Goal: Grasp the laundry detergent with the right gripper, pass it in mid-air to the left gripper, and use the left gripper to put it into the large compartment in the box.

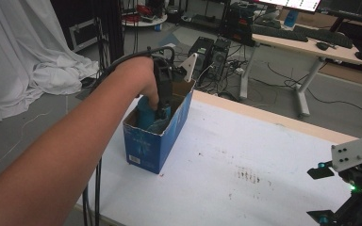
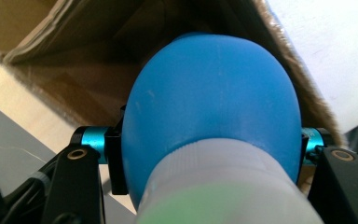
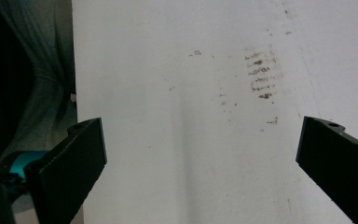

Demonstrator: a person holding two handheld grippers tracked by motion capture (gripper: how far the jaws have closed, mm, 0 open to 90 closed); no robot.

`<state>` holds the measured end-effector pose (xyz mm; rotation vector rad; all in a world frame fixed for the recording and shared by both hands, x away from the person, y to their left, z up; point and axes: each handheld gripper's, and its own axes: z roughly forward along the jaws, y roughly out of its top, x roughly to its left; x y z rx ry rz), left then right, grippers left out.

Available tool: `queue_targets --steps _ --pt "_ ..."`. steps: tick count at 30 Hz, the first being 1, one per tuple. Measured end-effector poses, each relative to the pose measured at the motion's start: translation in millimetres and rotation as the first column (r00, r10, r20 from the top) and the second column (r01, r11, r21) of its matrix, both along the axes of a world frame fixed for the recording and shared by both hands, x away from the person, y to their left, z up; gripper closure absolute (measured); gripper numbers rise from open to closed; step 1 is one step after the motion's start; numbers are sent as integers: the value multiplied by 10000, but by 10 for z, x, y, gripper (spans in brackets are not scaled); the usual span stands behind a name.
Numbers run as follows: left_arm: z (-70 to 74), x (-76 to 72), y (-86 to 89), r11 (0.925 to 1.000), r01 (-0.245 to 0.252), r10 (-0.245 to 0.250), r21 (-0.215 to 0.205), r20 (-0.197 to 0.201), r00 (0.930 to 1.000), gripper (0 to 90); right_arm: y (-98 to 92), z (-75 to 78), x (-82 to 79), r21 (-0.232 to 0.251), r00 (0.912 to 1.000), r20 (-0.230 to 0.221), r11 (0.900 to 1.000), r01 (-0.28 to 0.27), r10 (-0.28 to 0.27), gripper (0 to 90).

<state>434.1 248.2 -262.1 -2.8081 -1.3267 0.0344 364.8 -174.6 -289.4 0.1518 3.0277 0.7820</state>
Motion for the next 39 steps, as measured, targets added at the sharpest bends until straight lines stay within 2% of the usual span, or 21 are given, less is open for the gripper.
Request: queue_targets --steps 7,8,13,14,17,19,27,29,30,35,38,39 --pt "-188 20 -6 9982 582 -583 -162 -81 9983 386 -2 -35 10 -21 10000 -80 10000 55 -55 7" --pt "-240 26 -13 9964 836 -838 -147 -127 9964 386 2 -53 11 -24 9999 -104 10000 53 -54 7" --pt "-348 32 4 9959 862 -867 -265 -201 9960 386 -1 -67 15 -62 9999 -143 10000 68 -69 7" --pt "-344 37 26 9955 851 -857 -407 -144 9962 386 -6 -72 17 -69 9998 -162 9999 80 -81 7" --pt "-347 47 52 9945 980 -991 -379 -284 9947 386 -7 -83 18 -84 9998 -174 9999 124 -125 7" --pt "-353 42 63 9941 959 -970 -512 -189 9951 385 -8 -103 24 -52 9997 -215 9999 120 -121 7" --pt "-352 39 54 9939 1001 -1010 -458 -177 9947 381 36 -135 33 -65 9996 -259 10000 60 -62 7" --pt "-347 39 56 9949 881 -891 -482 -174 9959 357 46 -130 31 -51 9997 -261 10000 36 -37 7" --pt "-340 36 60 9957 744 -755 -545 -174 9970 357 49 -131 32 -36 9997 -247 10000 15 -16 7" --pt "-300 21 44 9951 773 -781 -618 -106 9969 305 33 -128 27 -51 9997 -248 10000 46 -47 7" --pt "-233 17 26 9951 869 -875 -466 -130 9961 289 28 -128 25 -28 9997 -243 10000 75 -76 7" --pt "-197 12 18 9961 749 -753 -463 -58 9971 289 25 -127 23 -45 9997 -247 10000 88 -89 7"
